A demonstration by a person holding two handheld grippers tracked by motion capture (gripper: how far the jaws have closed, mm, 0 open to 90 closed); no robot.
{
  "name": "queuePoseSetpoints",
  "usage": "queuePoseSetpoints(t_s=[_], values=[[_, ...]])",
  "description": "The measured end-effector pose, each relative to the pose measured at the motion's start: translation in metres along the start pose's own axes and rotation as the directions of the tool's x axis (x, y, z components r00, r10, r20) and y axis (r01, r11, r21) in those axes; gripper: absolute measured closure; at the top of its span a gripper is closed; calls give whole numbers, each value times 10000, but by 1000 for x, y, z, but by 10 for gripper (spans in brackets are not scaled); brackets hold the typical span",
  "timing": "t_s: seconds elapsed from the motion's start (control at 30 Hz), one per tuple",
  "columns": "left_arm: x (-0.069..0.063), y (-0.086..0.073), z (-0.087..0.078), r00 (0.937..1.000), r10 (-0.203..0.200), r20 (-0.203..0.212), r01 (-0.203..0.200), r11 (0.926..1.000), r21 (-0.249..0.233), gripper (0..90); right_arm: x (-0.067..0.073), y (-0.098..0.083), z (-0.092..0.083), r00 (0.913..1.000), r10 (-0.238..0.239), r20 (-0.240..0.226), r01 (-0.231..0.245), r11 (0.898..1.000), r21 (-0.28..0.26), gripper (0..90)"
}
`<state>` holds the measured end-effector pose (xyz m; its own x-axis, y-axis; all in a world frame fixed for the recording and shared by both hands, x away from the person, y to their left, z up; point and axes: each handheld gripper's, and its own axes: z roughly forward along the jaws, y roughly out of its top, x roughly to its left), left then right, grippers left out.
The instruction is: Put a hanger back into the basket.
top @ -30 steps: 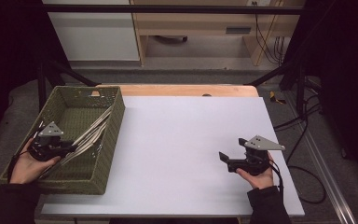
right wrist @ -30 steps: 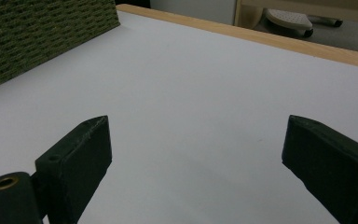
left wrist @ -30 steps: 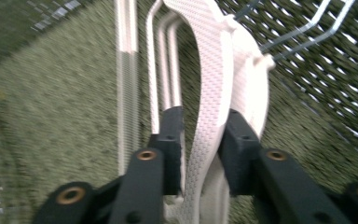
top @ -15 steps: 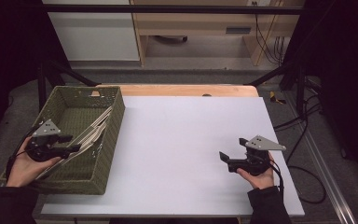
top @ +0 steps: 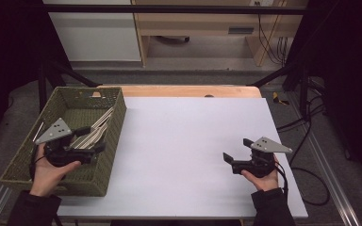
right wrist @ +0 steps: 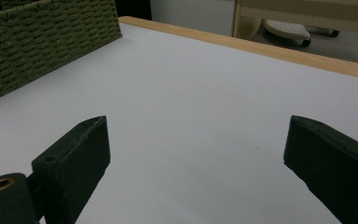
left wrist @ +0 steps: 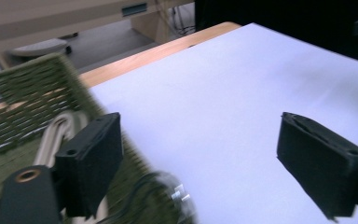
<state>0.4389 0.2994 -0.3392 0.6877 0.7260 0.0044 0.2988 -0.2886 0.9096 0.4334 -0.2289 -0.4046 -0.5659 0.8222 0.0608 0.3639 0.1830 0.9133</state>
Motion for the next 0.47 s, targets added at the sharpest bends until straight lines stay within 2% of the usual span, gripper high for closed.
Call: queuePoseSetpoints(t_s=[0.13, 0.2, 0.3, 0.37, 0.47], values=[[-19, 4, 10, 9999, 147, 66, -145, 9993, -353, 83, -1, 0, -3, 10000, 9, -21, -10, 9999, -154, 75], [-25, 5, 15, 9997, -41, 238, 53, 9988, -494, 66, -1, 0, -4, 10000, 52, -67, -53, 9997, -230, 73], [-31, 3, 23, 9993, -155, 355, 173, 9984, -533, 56, -2, 0, -6, 9997, -88, -215, 79, 9991, -419, 66], [-33, 1, 27, 9992, -168, 357, 185, 9986, -500, 53, -1, 1, -8, 9995, 52, -297, -66, 9989, -456, 59], [-34, -2, 32, 9986, -304, 434, 325, 9984, -467, 53, -2, 0, -9, 9991, -48, -411, 28, 9988, -496, 49]])
